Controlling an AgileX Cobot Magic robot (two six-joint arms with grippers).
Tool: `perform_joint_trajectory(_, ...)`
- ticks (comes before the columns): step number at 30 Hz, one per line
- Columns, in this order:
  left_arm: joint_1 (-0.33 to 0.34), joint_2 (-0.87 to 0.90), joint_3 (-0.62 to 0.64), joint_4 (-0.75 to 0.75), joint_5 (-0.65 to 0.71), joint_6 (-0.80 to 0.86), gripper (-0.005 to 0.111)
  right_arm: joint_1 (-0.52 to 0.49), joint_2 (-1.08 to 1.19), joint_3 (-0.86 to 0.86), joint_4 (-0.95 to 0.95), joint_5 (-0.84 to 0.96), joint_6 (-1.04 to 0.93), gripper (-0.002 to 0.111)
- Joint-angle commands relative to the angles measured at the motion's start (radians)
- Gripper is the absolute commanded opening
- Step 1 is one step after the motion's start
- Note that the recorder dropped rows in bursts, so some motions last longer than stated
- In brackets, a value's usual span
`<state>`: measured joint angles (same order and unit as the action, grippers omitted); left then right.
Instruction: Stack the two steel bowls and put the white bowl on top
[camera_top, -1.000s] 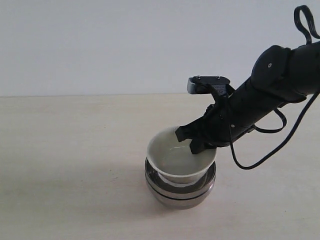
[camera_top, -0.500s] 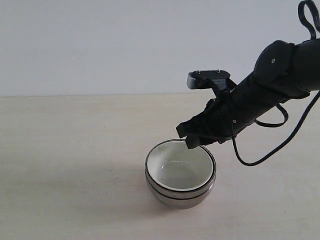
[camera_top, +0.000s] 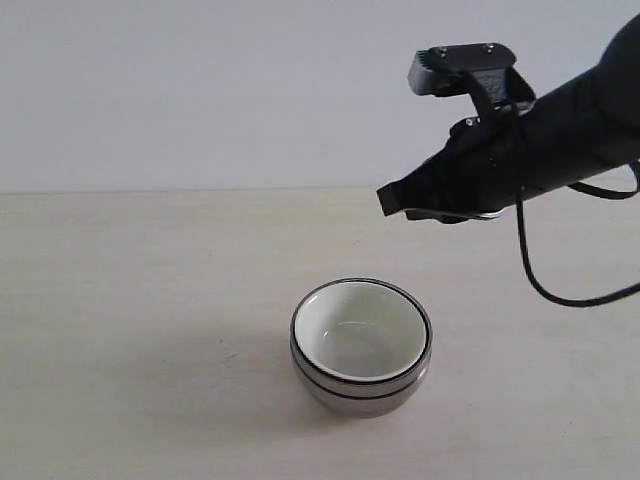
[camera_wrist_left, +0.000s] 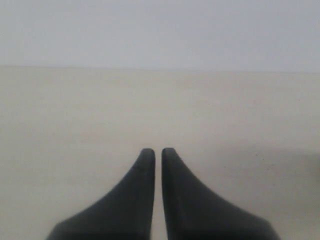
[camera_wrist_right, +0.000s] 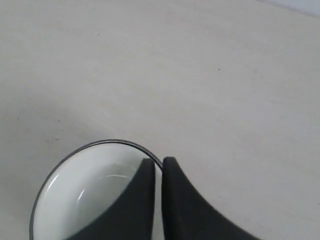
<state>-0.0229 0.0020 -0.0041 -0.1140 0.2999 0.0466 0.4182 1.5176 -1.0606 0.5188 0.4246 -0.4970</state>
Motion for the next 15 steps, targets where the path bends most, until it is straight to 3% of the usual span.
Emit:
perform_joint_trajectory(1, 0.002, -0.002, 0.004, -0.005, 0.000, -0.002, 0.004, 0.000, -0.125, 0.123, -0.007, -0.159, -0.036, 0.000)
perform_joint_trajectory(6, 0.002, -0.002, 0.004, -0.005, 0.000, -0.002, 0.004, 0.000, -0.342, 0.287, -0.007, -0.330, -0.037, 0.000)
perform_joint_trajectory(15, 0.002, -0.002, 0.004, -0.005, 0.000, -0.002, 0.004, 0.000, -0.614, 0.363, 0.024, -0.361, -0.028, 0.000)
